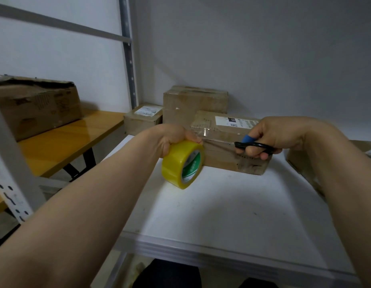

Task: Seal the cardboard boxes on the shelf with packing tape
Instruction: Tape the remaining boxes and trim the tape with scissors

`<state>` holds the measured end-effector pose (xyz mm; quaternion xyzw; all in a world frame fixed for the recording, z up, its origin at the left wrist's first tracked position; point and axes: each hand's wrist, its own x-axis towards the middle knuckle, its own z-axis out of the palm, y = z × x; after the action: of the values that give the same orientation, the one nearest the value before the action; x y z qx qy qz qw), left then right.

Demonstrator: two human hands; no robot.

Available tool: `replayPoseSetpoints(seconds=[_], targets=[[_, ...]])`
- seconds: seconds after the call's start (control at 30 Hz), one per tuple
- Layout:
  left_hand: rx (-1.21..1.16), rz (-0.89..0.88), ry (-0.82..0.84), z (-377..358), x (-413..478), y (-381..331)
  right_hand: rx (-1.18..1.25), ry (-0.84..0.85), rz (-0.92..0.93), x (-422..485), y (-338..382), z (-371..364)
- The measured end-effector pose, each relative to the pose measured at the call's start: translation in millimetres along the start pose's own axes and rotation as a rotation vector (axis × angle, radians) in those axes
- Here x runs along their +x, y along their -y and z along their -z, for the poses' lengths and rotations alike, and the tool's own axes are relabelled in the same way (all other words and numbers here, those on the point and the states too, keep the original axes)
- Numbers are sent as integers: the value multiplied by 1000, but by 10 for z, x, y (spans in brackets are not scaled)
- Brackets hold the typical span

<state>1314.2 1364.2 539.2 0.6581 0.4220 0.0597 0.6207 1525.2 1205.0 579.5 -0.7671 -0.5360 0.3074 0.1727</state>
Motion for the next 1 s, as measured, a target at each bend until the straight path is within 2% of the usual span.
replayPoseSetpoints(seconds=[0.17,0.37,0.47,0.67,1.0], targets=[[-6,-4,14,1,-13,-1,-7,17,22,16,-82,-87],[-28,-17,31,73,-72,-8,188,130,-18,-61,-277,-305],[-48,-32,36,79,-116,-6,186,180,-45,-84,-293,-423],[-47,-4,25,45,-170,19,239,30,58,-177,-250,-406],[-18,-45,9,15,-218,24,366,43,188,-288,-293,-258]])
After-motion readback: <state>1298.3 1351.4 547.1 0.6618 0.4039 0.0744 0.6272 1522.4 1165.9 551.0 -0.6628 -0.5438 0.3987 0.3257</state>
